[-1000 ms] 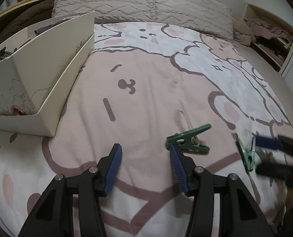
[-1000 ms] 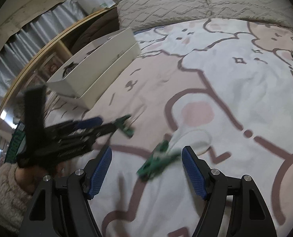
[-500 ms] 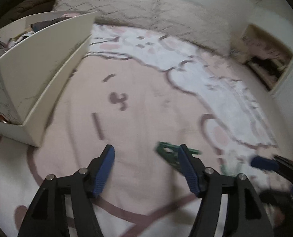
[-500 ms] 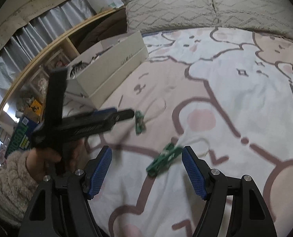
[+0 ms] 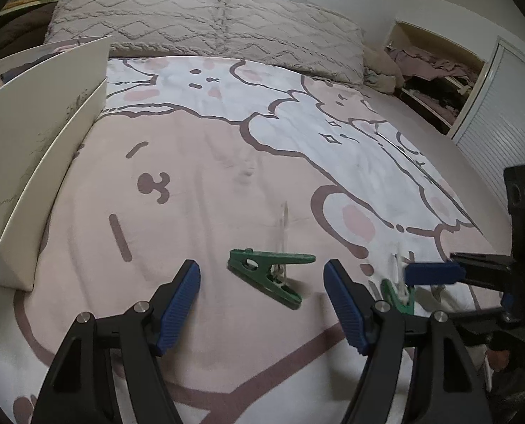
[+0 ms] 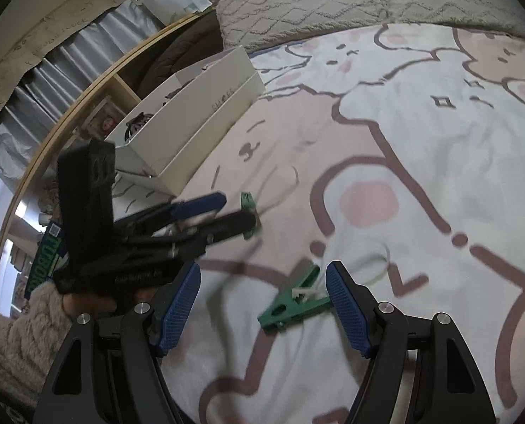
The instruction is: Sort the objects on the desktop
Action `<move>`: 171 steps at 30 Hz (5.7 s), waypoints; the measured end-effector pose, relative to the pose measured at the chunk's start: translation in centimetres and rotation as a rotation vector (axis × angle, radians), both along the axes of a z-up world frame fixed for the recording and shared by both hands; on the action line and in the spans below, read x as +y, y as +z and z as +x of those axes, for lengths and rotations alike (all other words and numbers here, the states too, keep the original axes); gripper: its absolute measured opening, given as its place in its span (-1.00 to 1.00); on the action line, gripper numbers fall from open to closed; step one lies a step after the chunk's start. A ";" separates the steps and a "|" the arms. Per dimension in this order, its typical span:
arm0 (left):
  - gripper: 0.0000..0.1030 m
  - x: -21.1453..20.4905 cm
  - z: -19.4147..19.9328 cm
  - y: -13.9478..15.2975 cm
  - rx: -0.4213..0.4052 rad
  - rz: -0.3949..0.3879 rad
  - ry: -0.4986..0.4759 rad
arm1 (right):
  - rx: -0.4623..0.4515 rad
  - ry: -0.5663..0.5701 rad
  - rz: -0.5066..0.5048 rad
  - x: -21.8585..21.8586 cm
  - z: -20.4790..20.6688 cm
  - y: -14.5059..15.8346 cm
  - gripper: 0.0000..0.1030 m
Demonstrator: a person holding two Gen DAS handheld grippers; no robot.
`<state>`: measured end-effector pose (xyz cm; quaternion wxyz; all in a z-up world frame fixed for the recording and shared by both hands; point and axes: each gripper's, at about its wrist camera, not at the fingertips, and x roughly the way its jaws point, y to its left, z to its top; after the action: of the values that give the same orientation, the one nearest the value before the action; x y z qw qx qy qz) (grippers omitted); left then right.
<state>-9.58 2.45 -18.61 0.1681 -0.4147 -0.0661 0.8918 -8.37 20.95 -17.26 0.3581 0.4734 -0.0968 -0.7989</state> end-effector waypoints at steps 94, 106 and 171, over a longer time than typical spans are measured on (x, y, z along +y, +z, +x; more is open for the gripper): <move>-0.27 -17.8 5.8 12.8 0.273 -0.006 0.338 | 0.377 0.084 0.075 -15.3 -2.9 11.3 0.06; -0.27 -24.7 3.8 15.4 0.330 -0.017 0.433 | 0.405 0.161 0.067 -20.5 -6.0 13.4 0.06; -0.27 -25.9 -15.6 11.1 -0.085 -0.175 0.390 | 0.146 0.545 0.318 -29.4 -14.4 10.7 0.07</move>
<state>-25.20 -23.41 -7.48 -0.0474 -0.4441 -0.0746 0.8916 -22.81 -8.45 -6.59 0.4864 0.4735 0.1855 -0.7105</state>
